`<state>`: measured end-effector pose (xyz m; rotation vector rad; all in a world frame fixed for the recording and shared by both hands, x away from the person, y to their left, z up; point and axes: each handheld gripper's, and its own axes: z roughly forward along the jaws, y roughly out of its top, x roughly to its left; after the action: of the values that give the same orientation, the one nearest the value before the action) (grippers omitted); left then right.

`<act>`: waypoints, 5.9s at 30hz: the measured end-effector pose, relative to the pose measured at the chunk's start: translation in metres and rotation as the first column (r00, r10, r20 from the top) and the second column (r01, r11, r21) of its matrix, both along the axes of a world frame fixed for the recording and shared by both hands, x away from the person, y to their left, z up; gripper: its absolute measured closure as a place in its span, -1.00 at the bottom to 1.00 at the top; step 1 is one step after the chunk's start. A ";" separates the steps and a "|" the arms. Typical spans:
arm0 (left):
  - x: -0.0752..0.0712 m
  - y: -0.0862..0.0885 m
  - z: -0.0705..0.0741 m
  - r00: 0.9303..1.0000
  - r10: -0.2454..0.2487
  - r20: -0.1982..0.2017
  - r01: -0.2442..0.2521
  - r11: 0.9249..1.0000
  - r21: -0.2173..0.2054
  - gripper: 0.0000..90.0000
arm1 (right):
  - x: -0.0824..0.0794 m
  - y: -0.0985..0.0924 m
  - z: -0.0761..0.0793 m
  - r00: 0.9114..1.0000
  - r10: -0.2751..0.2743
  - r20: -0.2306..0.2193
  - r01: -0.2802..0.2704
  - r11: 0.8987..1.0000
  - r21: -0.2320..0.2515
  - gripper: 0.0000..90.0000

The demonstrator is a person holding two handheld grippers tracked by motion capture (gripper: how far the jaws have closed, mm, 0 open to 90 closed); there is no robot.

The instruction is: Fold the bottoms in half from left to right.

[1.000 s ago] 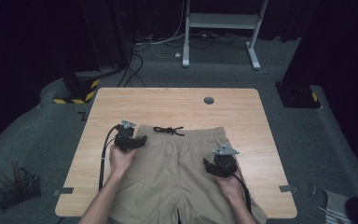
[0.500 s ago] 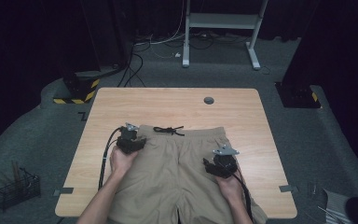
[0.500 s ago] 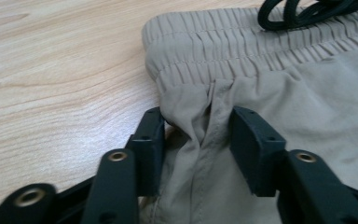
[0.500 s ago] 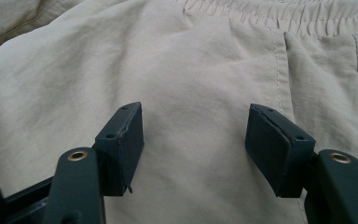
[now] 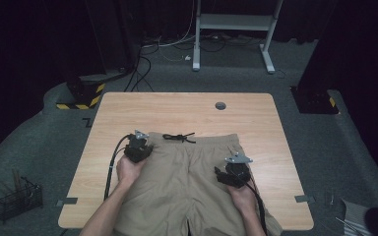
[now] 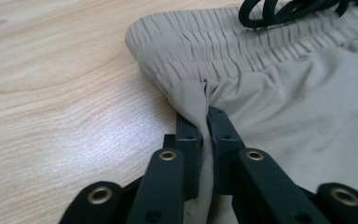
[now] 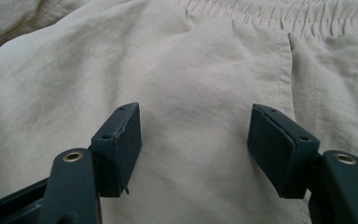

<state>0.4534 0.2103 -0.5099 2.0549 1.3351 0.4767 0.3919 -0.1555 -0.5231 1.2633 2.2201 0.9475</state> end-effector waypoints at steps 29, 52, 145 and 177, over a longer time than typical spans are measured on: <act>-0.009 0.011 0.041 0.996 -0.072 0.051 0.081 0.978 -0.192 0.95 | -0.006 0.031 0.027 0.993 0.107 0.045 -0.110 0.991 0.071 -0.09; 0.004 0.015 0.082 0.994 -0.082 0.078 0.102 0.948 -0.301 0.95 | 0.019 0.107 0.002 0.972 0.234 -0.029 -0.235 0.972 -0.012 -0.11; 0.055 -0.117 0.108 0.960 -0.275 0.053 0.272 0.875 -0.401 0.95 | 0.015 0.026 -0.001 0.983 0.184 0.008 -0.184 0.983 -0.018 -0.25; 0.058 -0.155 0.073 0.921 -0.391 -0.005 0.364 0.864 -0.347 0.01 | 0.013 0.027 -0.001 0.985 0.170 0.019 -0.170 0.985 -0.028 -0.25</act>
<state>0.5113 0.0557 -0.4370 1.9832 0.9361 -0.0105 0.4051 -0.1284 -0.5237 1.0598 2.3452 0.9852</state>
